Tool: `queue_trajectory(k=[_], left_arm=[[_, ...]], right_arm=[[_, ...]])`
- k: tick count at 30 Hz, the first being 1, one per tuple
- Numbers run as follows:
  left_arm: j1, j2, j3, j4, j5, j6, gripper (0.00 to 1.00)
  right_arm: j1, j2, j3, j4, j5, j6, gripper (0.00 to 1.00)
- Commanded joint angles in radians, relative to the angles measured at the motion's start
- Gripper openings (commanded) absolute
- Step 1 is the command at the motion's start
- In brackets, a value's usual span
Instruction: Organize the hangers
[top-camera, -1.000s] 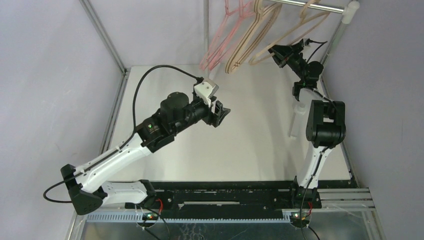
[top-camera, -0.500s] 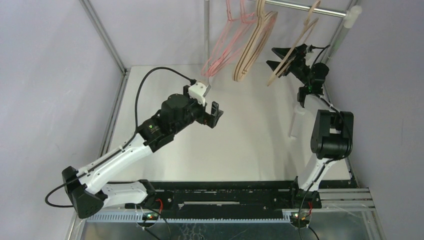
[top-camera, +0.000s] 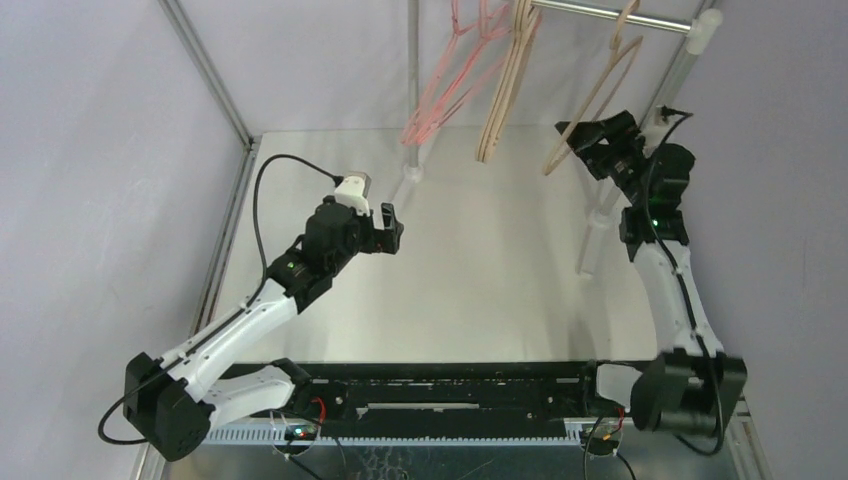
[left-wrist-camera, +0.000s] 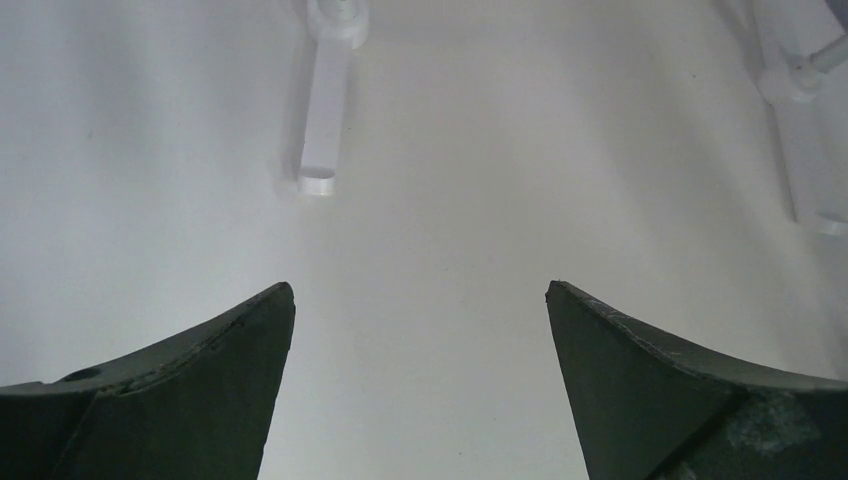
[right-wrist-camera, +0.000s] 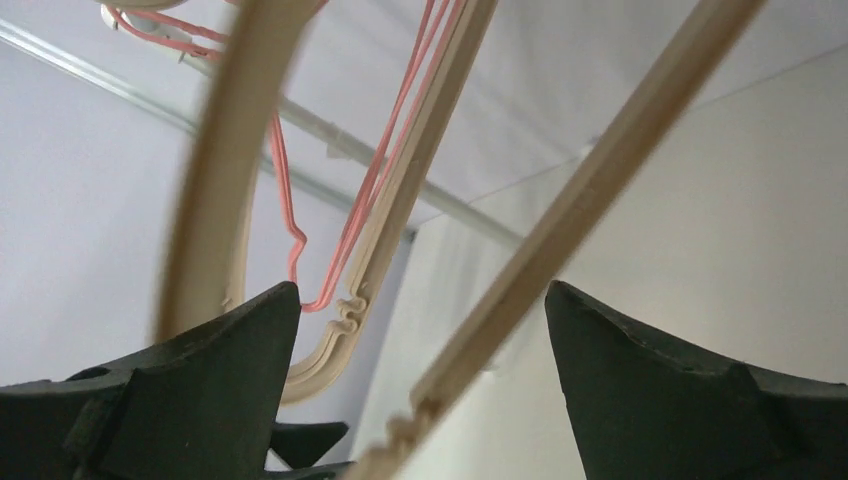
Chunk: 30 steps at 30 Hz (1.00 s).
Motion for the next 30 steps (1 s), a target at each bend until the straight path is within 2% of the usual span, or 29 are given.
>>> queue_trajectory(k=[1, 7, 11, 15, 19, 24, 30], left_arm=[[0.025, 0.026, -0.012, 0.089, -0.024, -0.055, 0.99], [0.042, 0.071, -0.028, 0.123, 0.010, -0.068, 0.99], [0.045, 0.080, -0.050, 0.130, -0.066, -0.094, 1.00], [0.049, 0.128, -0.028, 0.084, -0.157, -0.127, 0.99], [0.050, 0.181, -0.009, 0.054, -0.212, -0.144, 0.99], [0.050, 0.204, -0.007, 0.059, -0.227, -0.143, 0.99], [0.050, 0.193, -0.030, 0.080, -0.231, -0.118, 1.00]], right_arm=[[-0.001, -0.175, -0.042, -0.211, 0.259, -0.271, 1.00], [-0.002, -0.331, -0.080, -0.296, 0.466, -0.382, 1.00], [0.004, -0.369, -0.086, -0.391, 0.508, -0.427, 1.00], [0.063, -0.405, -0.157, -0.447, 0.522, -0.440, 1.00], [0.132, -0.481, -0.290, -0.409, 0.560, -0.462, 1.00], [0.228, -0.530, -0.369, -0.414, 0.651, -0.494, 1.00], [0.338, -0.504, -0.429, -0.395, 0.723, -0.523, 1.00]])
